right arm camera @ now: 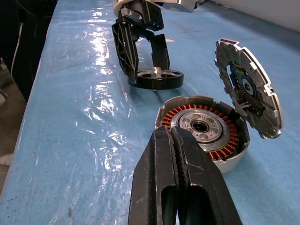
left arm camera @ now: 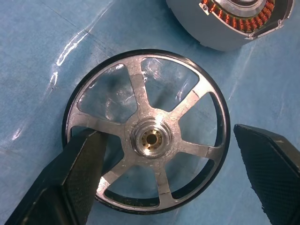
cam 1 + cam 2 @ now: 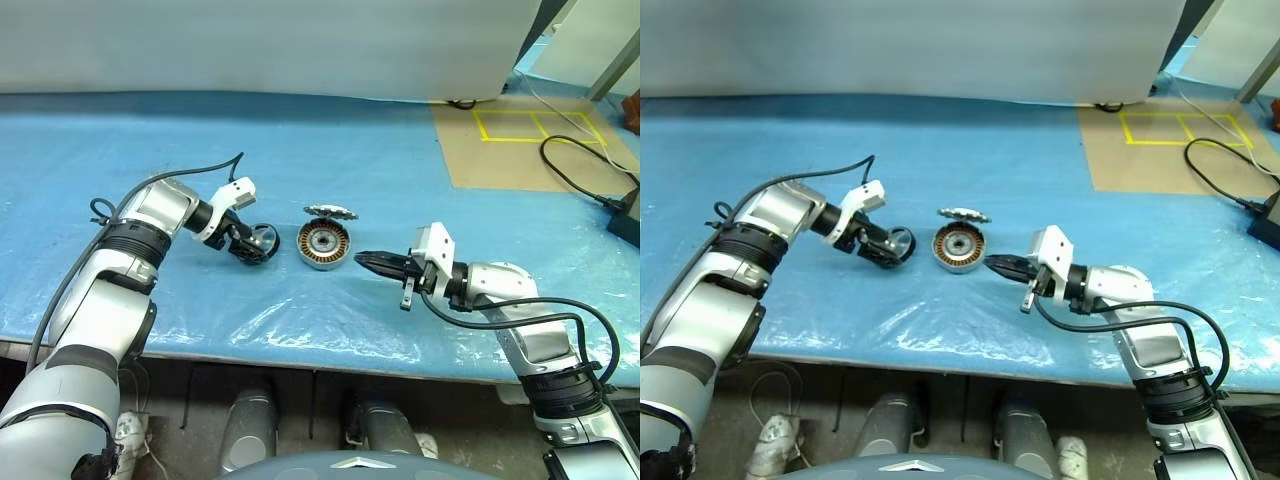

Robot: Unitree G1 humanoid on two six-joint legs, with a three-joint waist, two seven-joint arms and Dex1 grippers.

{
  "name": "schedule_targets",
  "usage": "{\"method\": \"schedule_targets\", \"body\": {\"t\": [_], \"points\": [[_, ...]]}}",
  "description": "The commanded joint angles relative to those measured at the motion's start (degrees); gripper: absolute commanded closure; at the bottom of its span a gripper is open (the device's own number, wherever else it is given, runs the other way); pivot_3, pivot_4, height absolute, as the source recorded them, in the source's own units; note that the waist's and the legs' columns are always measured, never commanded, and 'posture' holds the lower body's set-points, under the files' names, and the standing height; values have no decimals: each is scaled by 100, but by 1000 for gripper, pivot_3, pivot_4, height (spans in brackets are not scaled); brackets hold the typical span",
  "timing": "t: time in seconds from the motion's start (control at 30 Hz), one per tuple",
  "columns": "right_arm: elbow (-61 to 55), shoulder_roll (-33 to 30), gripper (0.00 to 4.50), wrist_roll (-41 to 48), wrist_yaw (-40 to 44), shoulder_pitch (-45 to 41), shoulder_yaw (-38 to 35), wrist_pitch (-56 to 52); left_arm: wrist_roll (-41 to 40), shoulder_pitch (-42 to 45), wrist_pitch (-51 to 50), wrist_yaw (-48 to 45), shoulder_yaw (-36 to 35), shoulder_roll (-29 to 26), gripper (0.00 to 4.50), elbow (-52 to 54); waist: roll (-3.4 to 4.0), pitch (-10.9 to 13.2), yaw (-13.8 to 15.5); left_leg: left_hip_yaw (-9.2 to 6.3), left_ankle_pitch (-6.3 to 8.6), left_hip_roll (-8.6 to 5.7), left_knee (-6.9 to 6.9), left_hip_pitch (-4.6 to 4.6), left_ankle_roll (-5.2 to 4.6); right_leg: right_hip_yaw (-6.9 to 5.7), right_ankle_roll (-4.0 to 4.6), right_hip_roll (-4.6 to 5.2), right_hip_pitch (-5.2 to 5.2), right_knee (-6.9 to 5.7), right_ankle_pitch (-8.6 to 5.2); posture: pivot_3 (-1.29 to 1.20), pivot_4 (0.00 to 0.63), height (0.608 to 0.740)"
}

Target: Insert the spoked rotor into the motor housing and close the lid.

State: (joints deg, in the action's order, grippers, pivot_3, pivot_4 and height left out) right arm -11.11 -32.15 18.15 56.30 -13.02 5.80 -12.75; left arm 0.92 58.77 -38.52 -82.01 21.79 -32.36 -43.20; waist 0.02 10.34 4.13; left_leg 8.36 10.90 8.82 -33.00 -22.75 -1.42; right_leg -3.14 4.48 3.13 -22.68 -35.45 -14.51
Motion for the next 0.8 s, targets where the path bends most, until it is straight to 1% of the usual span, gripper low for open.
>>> {"method": "schedule_targets", "body": {"t": [0.03,0.1,0.2,0.37,0.63,0.8], "points": [[-255,8,4475,14,-33,62,44,34,-32,220,54,81,-216,-55,0,-105,0,0,1,0,0,0,0,0,0,0,0,0,0,0,0,0,150,740],[-266,-2,4475,2,-52,84,63,35,-35,312,65,80,-240,-54,0,-207,0,0,3,0,0,0,0,-1,0,0,0,0,0,1,0,0,150,740],[-219,-53,4475,-60,-38,133,98,74,-59,447,140,-209,-237,-143,0,-303,-1,0,5,0,0,-1,0,-1,0,0,0,0,0,1,0,0,150,740],[-195,-56,4475,-132,-46,205,139,113,-72,575,148,-423,-270,-164,0,-390,0,0,5,0,0,-1,0,-1,0,0,0,0,0,2,0,0,150,740],[-151,-22,4475,-308,-66,331,241,226,191,601,342,13,-194,35,0,-803,0,0,4,0,0,-1,0,-1,0,0,0,0,0,1,0,0,150,740],[-618,-39,4475,-255,-228,223,285,-234,235,764,385,305,-276,273,0,-1127,-1,0,19,-2,0,-1,-3,0,-1,0,-1,1,2,0,1,0,150,740]]}}
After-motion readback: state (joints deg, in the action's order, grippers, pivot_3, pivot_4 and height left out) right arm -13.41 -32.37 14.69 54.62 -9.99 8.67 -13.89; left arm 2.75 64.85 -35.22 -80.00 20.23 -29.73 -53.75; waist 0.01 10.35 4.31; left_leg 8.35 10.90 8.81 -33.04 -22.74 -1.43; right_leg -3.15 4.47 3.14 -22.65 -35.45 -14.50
